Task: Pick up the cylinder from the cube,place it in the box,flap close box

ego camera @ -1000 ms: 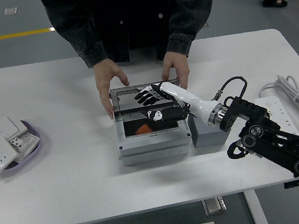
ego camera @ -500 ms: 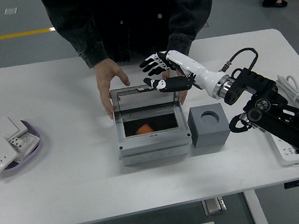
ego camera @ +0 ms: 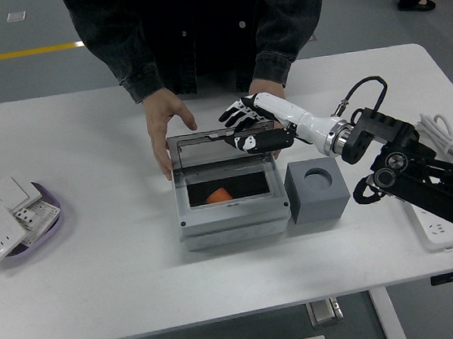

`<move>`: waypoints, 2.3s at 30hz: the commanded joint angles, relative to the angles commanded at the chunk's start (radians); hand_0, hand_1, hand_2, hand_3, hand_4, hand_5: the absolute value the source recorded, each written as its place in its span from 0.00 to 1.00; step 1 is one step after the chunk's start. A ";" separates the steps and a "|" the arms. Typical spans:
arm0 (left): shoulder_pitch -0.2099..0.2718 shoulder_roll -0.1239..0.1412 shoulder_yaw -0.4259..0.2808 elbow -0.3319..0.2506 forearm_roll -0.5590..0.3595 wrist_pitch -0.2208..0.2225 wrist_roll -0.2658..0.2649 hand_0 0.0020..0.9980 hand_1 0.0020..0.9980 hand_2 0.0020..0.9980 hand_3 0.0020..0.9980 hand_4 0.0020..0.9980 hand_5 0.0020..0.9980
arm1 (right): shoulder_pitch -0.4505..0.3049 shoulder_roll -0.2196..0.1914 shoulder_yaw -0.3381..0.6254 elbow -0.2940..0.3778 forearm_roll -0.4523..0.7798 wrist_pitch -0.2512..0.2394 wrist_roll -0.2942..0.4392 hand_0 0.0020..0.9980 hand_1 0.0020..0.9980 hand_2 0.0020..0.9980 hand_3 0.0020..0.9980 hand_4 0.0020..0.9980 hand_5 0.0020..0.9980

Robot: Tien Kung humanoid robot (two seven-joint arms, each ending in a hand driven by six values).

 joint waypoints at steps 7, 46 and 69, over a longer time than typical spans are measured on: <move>0.000 0.001 0.004 0.000 -0.004 -0.001 -0.004 0.63 0.66 0.58 0.66 0.71 0.34 | -0.028 -0.054 -0.035 0.044 0.072 -0.011 0.021 0.73 0.65 0.69 0.71 0.67 0.29; -0.015 0.009 0.000 0.000 0.022 -0.003 0.008 0.63 0.66 0.59 0.67 0.72 0.37 | -0.509 0.196 0.748 0.090 -0.050 -0.076 0.157 0.65 0.62 0.68 0.69 0.64 0.32; 0.019 0.011 0.010 0.000 0.002 0.001 0.013 0.63 0.66 0.58 0.67 0.72 0.37 | -0.600 0.272 0.937 0.103 -0.077 -0.100 0.201 0.62 0.61 0.67 0.68 0.62 0.33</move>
